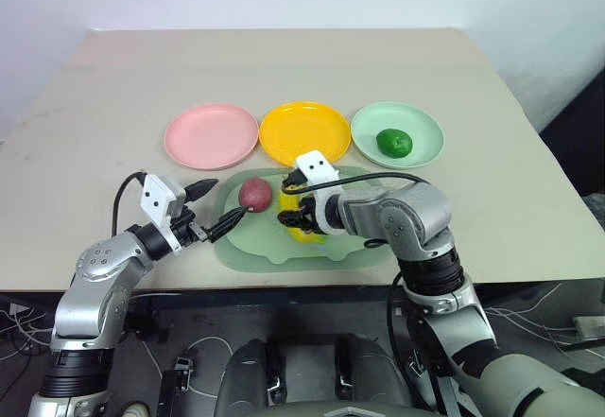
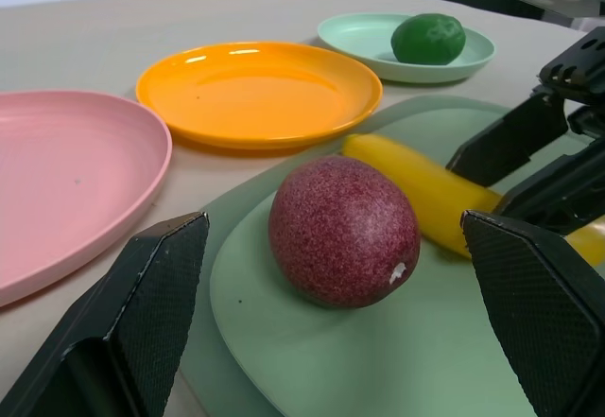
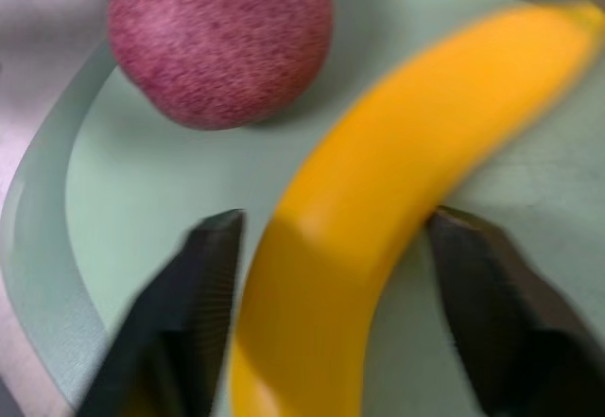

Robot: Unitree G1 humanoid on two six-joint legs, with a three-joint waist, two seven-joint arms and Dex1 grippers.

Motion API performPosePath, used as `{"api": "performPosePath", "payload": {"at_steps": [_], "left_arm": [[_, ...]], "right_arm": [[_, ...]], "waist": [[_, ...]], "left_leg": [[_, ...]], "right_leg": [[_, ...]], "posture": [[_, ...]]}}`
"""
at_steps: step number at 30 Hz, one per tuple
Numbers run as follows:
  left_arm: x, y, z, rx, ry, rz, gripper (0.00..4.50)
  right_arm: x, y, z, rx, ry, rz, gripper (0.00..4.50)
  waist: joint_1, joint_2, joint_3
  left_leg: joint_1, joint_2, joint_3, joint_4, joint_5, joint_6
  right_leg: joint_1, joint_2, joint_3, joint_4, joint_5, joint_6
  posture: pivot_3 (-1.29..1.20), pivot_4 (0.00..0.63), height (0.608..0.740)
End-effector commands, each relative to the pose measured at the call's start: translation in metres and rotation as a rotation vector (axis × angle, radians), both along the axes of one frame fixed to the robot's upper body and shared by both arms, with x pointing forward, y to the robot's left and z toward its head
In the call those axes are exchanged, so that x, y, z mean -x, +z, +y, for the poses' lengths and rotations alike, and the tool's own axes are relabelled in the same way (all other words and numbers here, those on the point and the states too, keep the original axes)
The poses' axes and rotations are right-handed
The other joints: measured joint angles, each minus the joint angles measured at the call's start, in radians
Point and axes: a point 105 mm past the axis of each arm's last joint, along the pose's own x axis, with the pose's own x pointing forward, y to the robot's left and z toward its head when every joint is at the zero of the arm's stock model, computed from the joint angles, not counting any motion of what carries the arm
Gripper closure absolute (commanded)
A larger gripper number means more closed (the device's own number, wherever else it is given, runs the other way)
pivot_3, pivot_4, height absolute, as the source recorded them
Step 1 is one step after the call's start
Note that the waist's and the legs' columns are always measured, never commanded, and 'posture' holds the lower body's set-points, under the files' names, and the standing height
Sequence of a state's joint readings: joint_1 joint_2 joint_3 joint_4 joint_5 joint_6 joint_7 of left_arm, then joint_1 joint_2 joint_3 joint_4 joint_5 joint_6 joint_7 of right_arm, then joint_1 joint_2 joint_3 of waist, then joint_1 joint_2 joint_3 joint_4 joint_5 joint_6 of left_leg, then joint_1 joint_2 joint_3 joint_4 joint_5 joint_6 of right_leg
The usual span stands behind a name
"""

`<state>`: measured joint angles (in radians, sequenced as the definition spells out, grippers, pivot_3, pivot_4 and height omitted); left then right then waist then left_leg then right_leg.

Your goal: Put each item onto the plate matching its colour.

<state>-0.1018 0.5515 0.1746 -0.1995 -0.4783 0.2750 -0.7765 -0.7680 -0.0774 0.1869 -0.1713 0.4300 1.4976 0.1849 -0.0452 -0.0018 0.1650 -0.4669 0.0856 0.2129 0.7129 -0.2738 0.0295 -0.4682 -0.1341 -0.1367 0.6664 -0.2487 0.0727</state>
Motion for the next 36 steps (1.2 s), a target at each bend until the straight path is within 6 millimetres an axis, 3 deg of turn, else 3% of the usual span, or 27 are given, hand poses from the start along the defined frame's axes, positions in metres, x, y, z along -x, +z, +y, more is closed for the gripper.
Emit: {"api": "performPosePath", "payload": {"at_steps": [1,8,12,20,27,31,36], "left_arm": [[0.000,0.010,0.000,-0.009,-0.009,-0.044,0.00],[-0.001,0.007,0.001,-0.009,-0.014,-0.039,0.00],[-0.001,0.004,0.002,-0.005,-0.017,-0.038,0.00],[-0.002,0.005,0.003,-0.002,-0.012,-0.044,0.00],[-0.001,0.004,0.004,0.001,-0.001,-0.044,0.00],[0.001,0.004,0.006,0.002,0.013,-0.048,0.00],[0.004,0.004,0.010,0.001,0.031,-0.052,0.00]], "right_arm": [[-0.004,0.017,-0.001,-0.012,0.003,-0.066,2.88],[-0.012,0.022,-0.013,-0.021,-0.051,-0.083,2.91],[-0.016,0.035,-0.023,-0.051,-0.080,-0.106,2.91],[-0.025,0.090,-0.029,-0.206,-0.053,-0.181,2.91],[-0.072,0.097,-0.032,-0.167,-0.136,-0.223,2.91],[-0.104,0.096,-0.022,-0.145,-0.153,-0.249,2.91],[-0.125,0.090,-0.007,-0.088,-0.150,-0.290,2.91]], "waist": [[0.000,0.000,0.000],[0.000,0.000,0.000],[0.000,0.000,0.000],[-0.001,0.000,0.000],[0.000,0.000,0.000],[-0.005,0.000,0.000],[-0.023,0.000,0.000]], "left_leg": [[0.000,0.000,0.000,0.000,0.000,0.000],[-0.002,0.000,0.000,0.000,0.000,0.000],[-0.007,0.000,0.001,0.000,0.001,0.000],[-0.008,0.000,0.001,0.000,0.001,-0.001],[-0.009,-0.001,0.002,0.001,0.002,0.001],[-0.009,-0.001,0.003,0.001,0.003,0.001],[-0.009,-0.001,0.002,0.001,0.003,0.001]], "right_leg": [[0.000,0.000,0.000,0.000,0.000,0.000],[-0.002,0.000,0.000,0.000,0.000,0.000],[-0.007,0.000,0.000,0.001,0.000,0.000],[-0.009,0.001,0.000,0.001,0.000,0.000],[-0.008,0.001,0.000,0.002,0.000,0.000],[-0.009,0.001,0.000,0.002,0.000,0.001],[-0.009,0.001,-0.001,0.003,0.000,0.001]], "posture": [[0.00,0.150,0.695],[0.00,0.150,0.695],[0.00,0.150,0.695],[0.00,0.150,0.695],[0.00,0.150,0.695],[0.00,0.150,0.695],[0.00,0.150,0.695]]}}
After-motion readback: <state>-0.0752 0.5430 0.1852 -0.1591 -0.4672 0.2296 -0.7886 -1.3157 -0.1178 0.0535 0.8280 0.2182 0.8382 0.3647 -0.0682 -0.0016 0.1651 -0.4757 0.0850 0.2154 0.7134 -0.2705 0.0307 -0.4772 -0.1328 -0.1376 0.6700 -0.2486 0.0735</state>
